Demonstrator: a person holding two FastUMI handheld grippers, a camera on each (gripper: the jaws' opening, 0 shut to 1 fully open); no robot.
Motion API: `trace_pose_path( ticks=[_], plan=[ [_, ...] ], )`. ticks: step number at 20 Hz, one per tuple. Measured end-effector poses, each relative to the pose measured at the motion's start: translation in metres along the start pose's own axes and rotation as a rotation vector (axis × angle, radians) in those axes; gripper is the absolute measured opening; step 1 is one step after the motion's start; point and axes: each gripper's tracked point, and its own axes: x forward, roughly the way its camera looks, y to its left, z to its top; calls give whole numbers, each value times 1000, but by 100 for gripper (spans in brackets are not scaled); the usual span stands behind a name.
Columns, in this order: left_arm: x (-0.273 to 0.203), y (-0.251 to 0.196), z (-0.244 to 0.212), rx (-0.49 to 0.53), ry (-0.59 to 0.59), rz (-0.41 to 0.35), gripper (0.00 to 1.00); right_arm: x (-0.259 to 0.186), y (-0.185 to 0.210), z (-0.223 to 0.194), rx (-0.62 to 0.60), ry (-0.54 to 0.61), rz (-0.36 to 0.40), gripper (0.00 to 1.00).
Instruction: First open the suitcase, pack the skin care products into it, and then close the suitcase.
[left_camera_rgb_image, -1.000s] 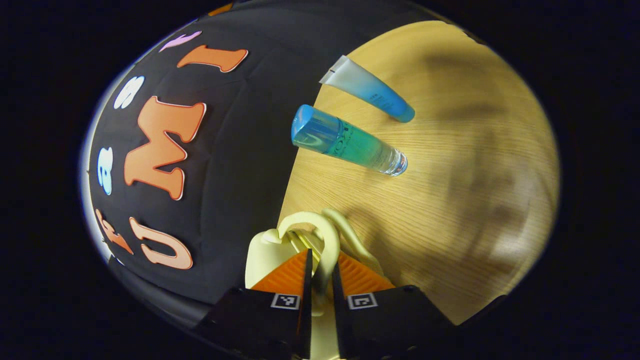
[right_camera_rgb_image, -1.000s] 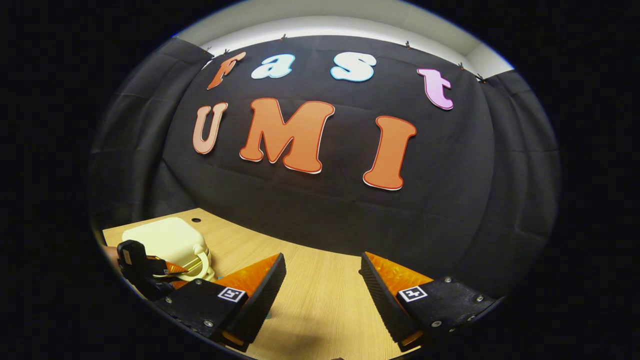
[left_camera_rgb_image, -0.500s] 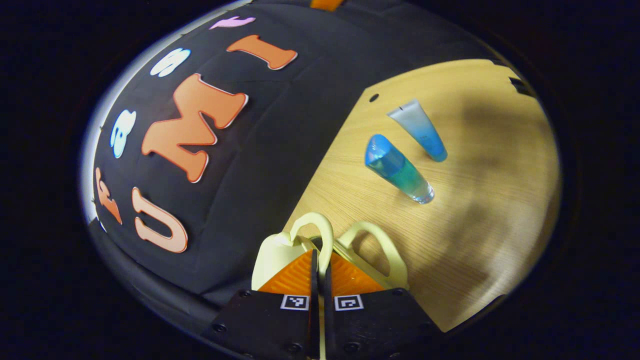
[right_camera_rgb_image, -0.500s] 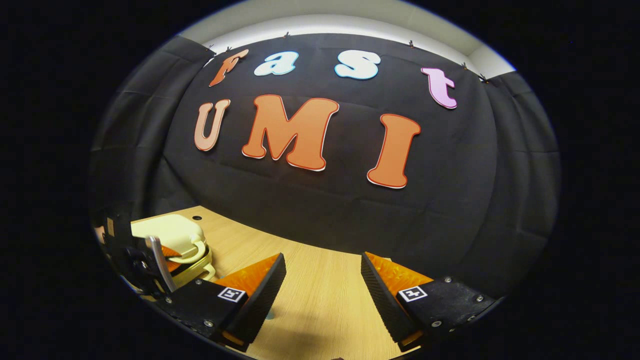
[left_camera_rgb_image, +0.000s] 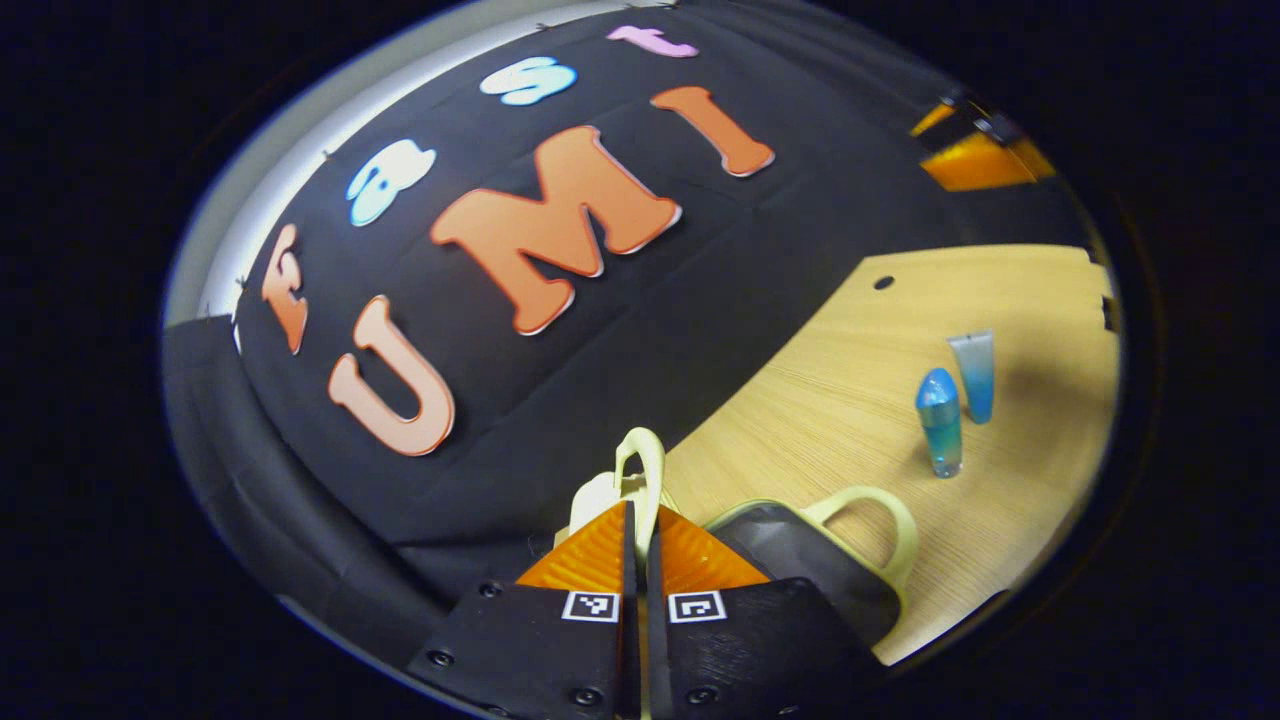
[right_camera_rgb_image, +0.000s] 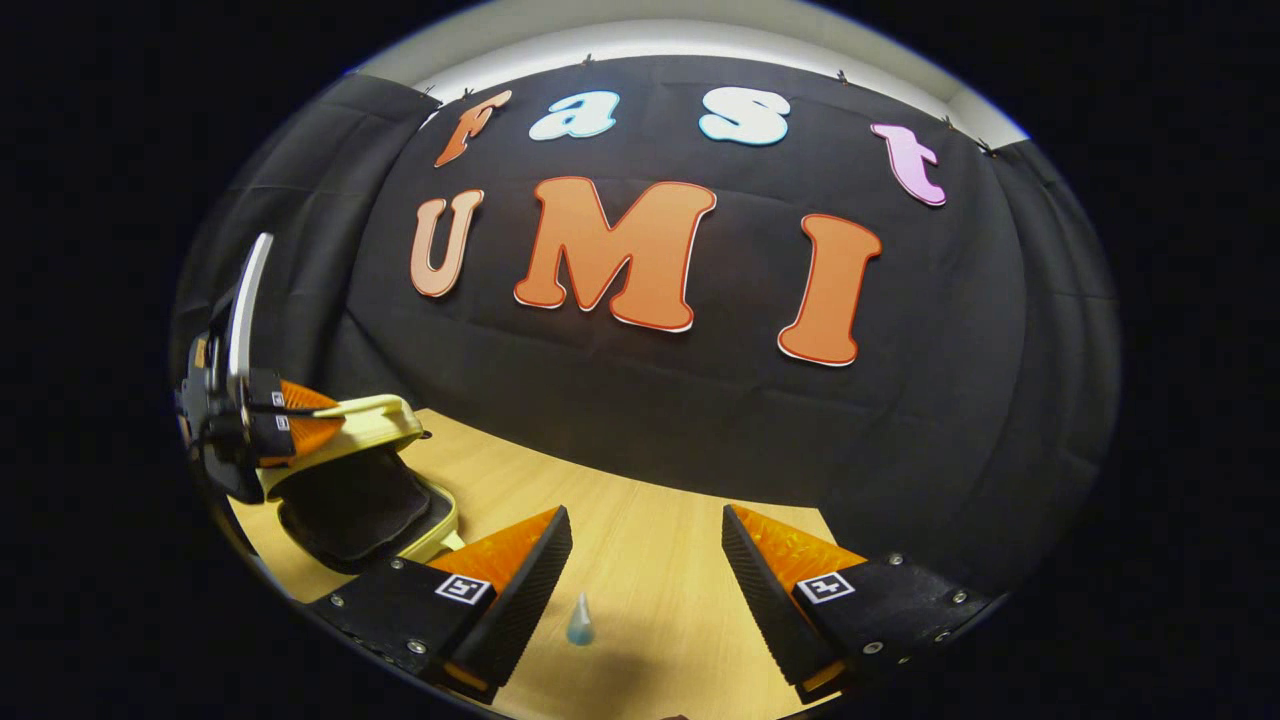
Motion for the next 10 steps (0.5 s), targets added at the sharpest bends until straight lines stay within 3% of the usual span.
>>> trace_pose_path(
  ticks=[6,10],
  plan=[
    [-2,91,-32,-18,-17,140,4,9,25,5,3,18,0,96],
    [-1,134,-61,-110,-14,193,6,17,42,9,-30,34,-16,96]
  ],
)
